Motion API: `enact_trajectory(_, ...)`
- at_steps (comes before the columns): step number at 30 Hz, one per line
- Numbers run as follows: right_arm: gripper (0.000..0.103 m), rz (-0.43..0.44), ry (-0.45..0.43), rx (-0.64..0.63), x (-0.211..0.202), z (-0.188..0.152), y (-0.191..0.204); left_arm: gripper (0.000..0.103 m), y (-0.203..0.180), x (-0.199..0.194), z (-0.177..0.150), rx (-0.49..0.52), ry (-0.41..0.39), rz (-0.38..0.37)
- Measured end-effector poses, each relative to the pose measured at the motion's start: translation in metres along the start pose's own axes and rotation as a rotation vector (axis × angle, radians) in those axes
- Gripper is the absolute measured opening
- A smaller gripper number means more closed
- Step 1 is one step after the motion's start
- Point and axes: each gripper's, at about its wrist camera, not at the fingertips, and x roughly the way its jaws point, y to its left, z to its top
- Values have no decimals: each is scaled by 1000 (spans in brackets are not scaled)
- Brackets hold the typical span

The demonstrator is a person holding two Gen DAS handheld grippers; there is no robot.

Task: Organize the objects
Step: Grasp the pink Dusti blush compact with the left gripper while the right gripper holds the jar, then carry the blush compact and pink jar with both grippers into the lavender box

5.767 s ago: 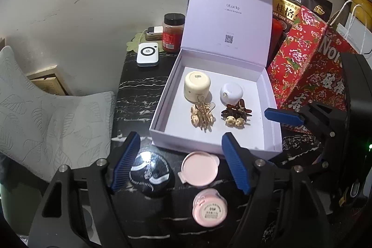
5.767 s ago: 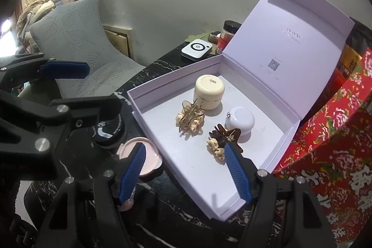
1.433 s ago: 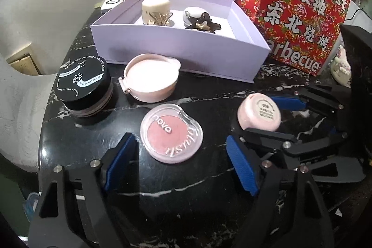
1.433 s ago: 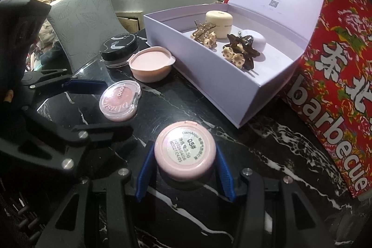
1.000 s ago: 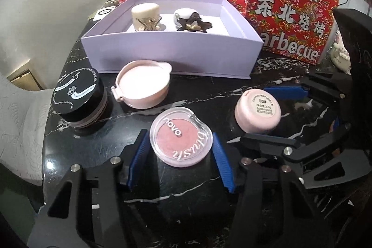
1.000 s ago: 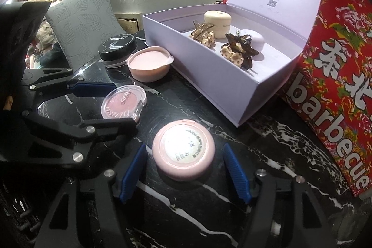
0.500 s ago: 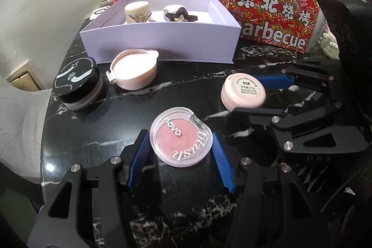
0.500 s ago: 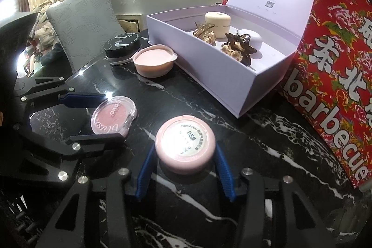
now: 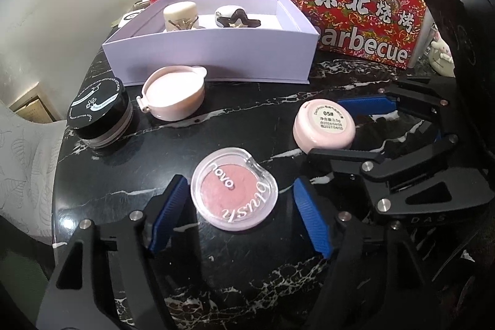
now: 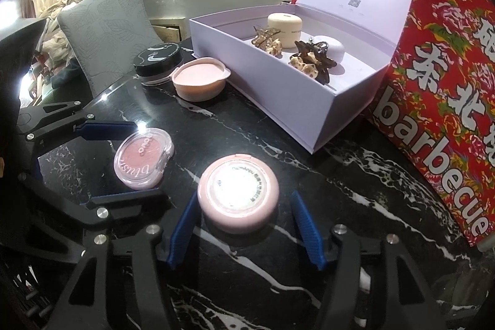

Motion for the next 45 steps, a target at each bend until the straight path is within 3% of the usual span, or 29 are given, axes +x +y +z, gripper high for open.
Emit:
enact_trajectory(3,63,0,-1,-1,0,0,0,70,1,1,1,-1,0,0)
enact_trajectory(7,56,6,-5,-8,0,1,1,53,1,0,2,-3,-10,1)
enact_trajectory(9,52,10,-7,-13,0,1,2,53,1,0,2,-5,-10,2)
enact_trajectory(23,52,-16,-12,-49,-11,-2,12,53,0,-6,-3,-16,1,3)
enact_trajectory(45,52,-15,-85,-84,-63,0,31,53,-11,-71,2,-30,-61,64)
